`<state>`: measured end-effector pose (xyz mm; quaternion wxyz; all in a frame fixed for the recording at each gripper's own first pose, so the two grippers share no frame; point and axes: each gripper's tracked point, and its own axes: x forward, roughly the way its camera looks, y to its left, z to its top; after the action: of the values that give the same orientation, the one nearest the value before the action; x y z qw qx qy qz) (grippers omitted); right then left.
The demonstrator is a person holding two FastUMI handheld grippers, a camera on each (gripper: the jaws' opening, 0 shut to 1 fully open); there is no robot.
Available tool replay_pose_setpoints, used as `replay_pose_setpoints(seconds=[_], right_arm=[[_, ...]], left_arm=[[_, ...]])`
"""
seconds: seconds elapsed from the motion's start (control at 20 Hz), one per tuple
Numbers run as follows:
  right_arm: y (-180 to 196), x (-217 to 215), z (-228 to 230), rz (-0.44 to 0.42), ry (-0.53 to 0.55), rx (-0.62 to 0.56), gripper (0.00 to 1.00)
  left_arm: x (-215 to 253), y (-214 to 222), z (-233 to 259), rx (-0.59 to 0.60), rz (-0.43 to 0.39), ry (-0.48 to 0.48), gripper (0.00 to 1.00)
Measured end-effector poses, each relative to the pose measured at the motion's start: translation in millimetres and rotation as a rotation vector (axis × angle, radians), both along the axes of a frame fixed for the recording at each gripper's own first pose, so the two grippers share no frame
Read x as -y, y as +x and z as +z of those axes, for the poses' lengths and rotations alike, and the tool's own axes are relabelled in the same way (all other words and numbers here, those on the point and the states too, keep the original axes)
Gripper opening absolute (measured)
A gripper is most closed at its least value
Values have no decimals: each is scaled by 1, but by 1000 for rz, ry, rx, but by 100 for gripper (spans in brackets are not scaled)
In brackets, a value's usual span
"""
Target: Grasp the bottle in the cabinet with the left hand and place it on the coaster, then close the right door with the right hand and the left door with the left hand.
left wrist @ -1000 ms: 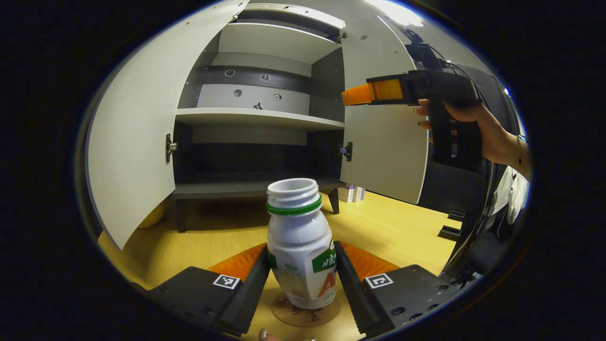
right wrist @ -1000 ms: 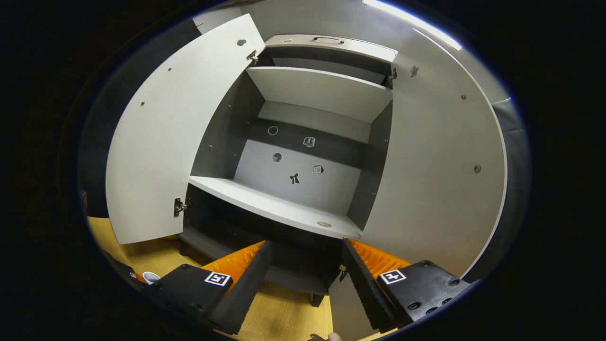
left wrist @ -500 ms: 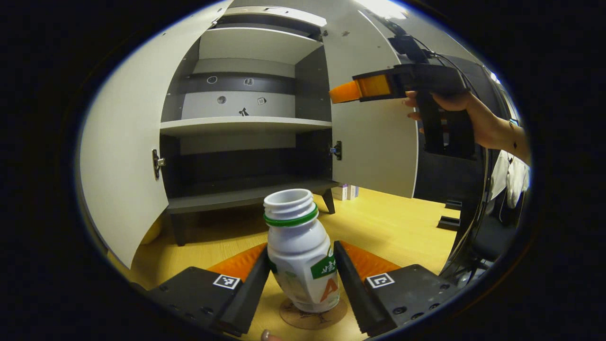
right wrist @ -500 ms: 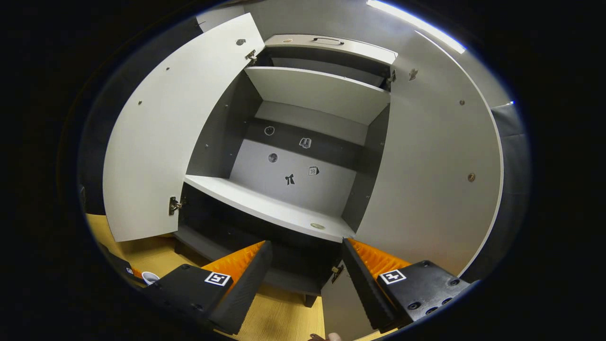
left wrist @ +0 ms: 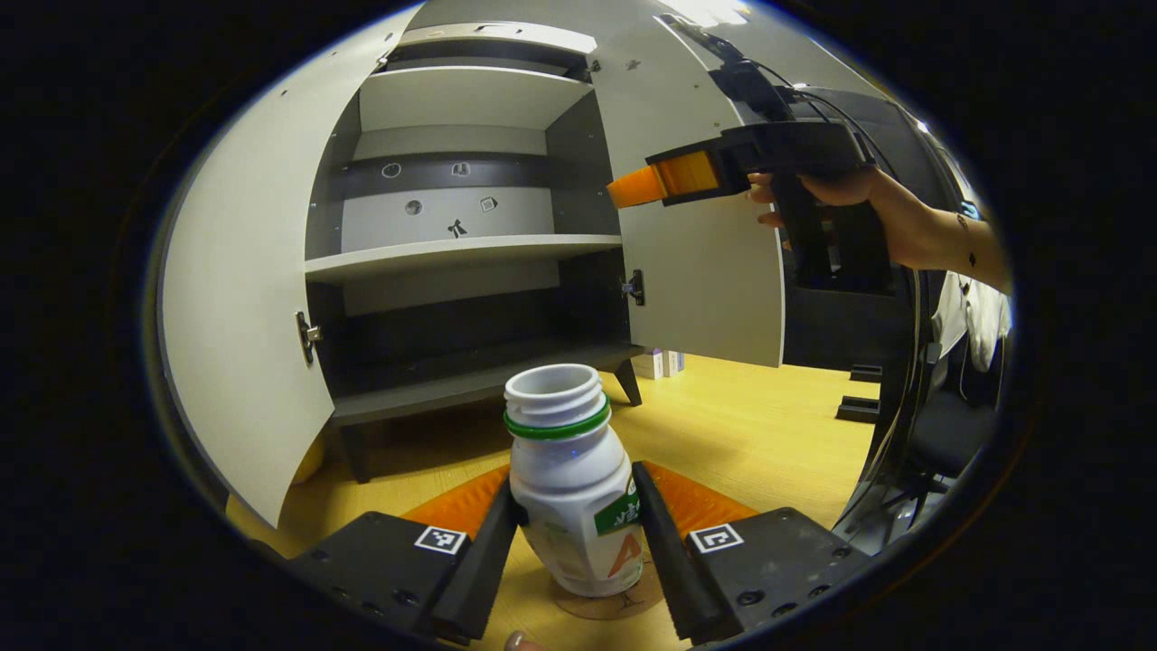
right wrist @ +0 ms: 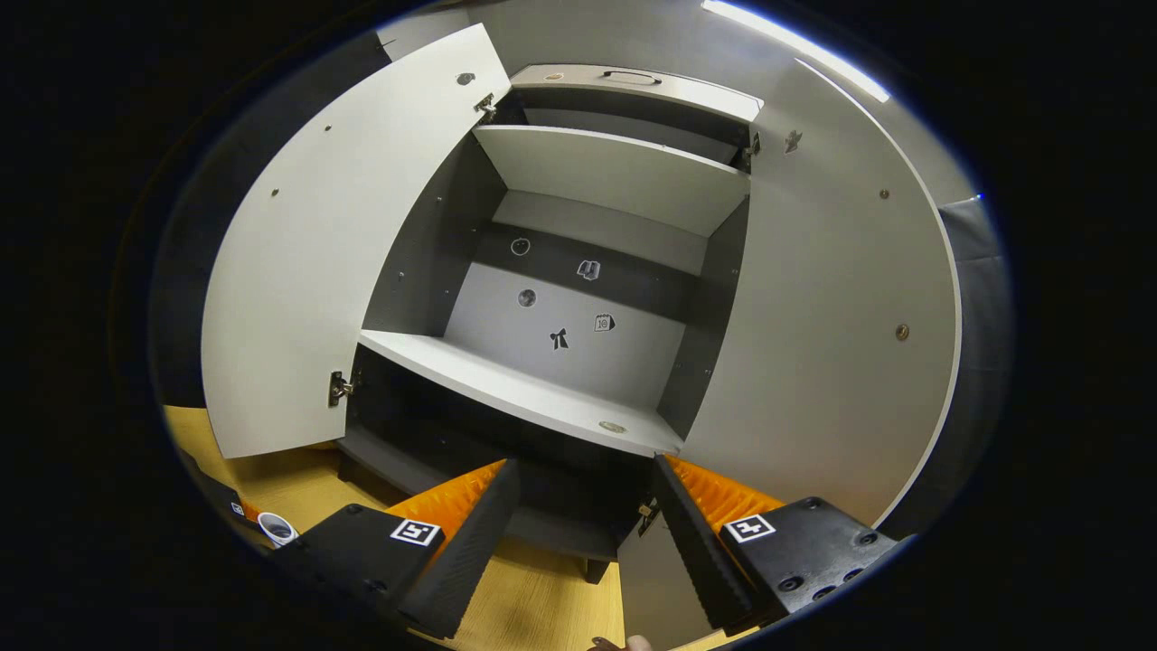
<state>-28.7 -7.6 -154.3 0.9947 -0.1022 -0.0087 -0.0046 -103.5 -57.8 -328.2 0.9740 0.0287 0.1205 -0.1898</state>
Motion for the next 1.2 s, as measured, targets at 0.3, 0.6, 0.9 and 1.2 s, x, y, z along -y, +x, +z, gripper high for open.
replay_pose_setpoints(seconds=[0.3, 0.6, 0.9, 1.2], right_arm=[[-4, -1, -2, 7, -10, -4, 98], [-6, -2, 5, 12, -7, 6, 98], [-18, 0, 32, 28, 22, -12, 98], [-63, 47, 87, -94, 204, 14, 98]], left_arm=[[2, -1, -2, 9, 21, -8, 76], [4, 3, 18, 58, 27, 22, 87], [3, 12, 83, 86, 33, -55, 95], [-31, 2, 208, 126, 59, -112, 95]])
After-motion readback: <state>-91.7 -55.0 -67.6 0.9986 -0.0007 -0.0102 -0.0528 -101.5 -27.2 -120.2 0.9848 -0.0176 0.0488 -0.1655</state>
